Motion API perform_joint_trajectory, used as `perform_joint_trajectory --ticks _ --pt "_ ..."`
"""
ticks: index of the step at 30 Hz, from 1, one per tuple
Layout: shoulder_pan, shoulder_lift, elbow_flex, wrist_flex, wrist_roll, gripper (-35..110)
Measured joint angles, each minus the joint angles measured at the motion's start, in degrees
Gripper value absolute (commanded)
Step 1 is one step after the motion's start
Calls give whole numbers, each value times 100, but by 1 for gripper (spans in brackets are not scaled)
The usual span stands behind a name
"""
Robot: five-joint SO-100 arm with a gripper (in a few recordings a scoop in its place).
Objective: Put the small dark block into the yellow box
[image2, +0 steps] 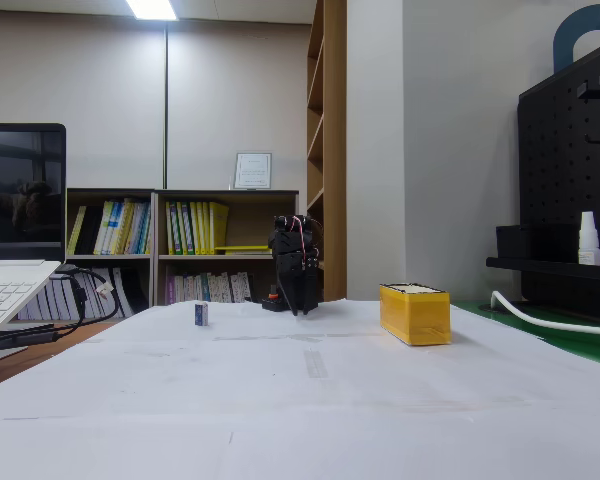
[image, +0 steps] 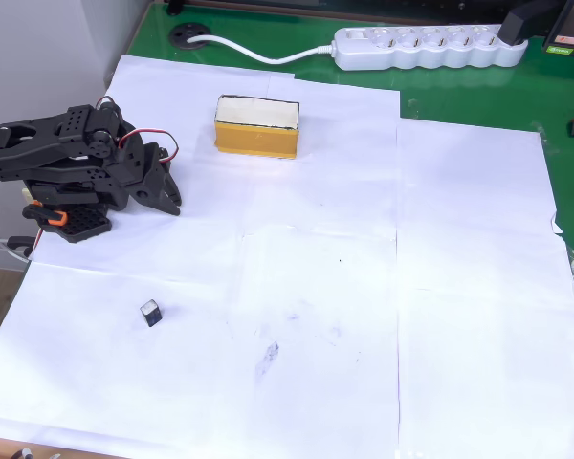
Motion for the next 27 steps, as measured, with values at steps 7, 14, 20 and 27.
perform_joint_trajectory --ticks 7,14,20,27 --pt "0 0 0 0 0 0" --pt "0 0 0 0 0 0" --pt "-79 0 0 0 0 0" --pt "-70 0 0 0 0 0"
